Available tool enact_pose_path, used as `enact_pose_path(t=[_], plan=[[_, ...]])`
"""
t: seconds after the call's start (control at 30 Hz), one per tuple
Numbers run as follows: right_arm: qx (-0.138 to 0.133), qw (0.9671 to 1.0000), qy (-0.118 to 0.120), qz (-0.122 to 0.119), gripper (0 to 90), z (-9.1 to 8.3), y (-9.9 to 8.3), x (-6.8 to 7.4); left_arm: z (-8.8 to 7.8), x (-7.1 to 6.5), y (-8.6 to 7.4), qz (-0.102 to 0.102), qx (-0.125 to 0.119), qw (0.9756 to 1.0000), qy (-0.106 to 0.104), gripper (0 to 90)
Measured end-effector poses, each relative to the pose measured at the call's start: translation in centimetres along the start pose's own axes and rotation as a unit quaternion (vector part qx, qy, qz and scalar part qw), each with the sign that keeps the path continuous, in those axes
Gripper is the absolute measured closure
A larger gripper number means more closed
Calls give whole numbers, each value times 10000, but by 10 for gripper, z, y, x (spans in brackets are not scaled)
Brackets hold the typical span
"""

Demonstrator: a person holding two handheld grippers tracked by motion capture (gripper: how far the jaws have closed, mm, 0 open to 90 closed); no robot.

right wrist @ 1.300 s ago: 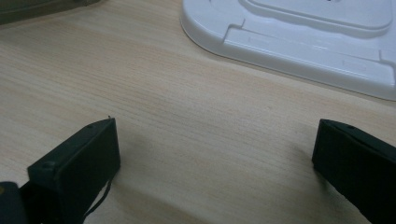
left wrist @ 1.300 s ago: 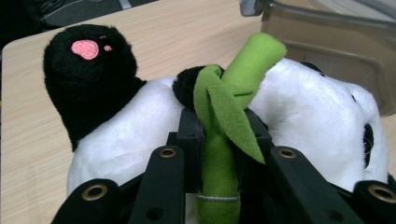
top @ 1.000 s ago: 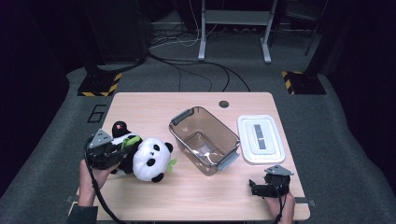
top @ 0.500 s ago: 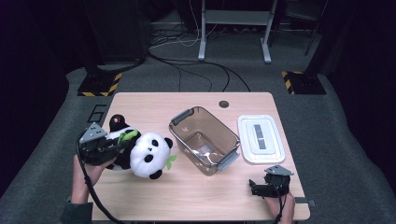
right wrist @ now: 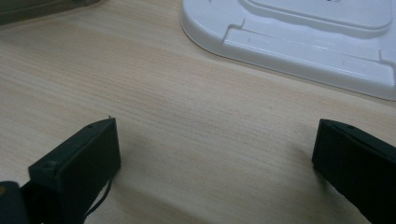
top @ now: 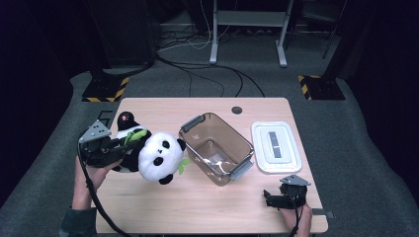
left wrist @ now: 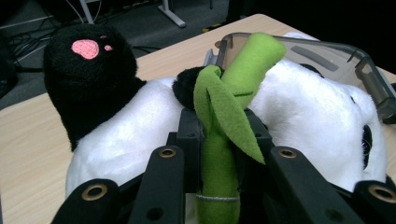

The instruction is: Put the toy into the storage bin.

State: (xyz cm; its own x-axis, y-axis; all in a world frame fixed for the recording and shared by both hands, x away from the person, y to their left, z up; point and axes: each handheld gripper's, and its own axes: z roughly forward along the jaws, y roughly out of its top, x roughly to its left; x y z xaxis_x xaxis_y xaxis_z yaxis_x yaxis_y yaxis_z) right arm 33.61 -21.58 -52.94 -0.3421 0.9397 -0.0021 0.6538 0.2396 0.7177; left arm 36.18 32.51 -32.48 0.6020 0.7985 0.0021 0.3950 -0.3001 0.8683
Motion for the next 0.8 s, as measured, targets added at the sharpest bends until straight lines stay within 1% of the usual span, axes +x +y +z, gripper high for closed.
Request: enact_pose_path(t=[0.23,0.33,0.4,0.67,0.7,0.8], plan=[[-6,10000,-5,7,2,0,0,0,-3,-1,17,82,-123,9999,-90,748],[-6,10000,-7,11,2,0,0,0,-3,-2,25,167,-142,9997,-118,747],[-2,10000,-5,1,2,0,0,0,-2,-3,30,164,-204,9996,-130,748],[-5,10000,-11,8,2,0,0,0,4,-9,51,331,-249,9988,-254,747],[-5,10000,-10,11,2,0,0,0,5,-11,55,372,-272,9986,-276,747],[-3,10000,-9,6,2,0,0,0,9,-14,62,410,-316,9981,-324,747]])
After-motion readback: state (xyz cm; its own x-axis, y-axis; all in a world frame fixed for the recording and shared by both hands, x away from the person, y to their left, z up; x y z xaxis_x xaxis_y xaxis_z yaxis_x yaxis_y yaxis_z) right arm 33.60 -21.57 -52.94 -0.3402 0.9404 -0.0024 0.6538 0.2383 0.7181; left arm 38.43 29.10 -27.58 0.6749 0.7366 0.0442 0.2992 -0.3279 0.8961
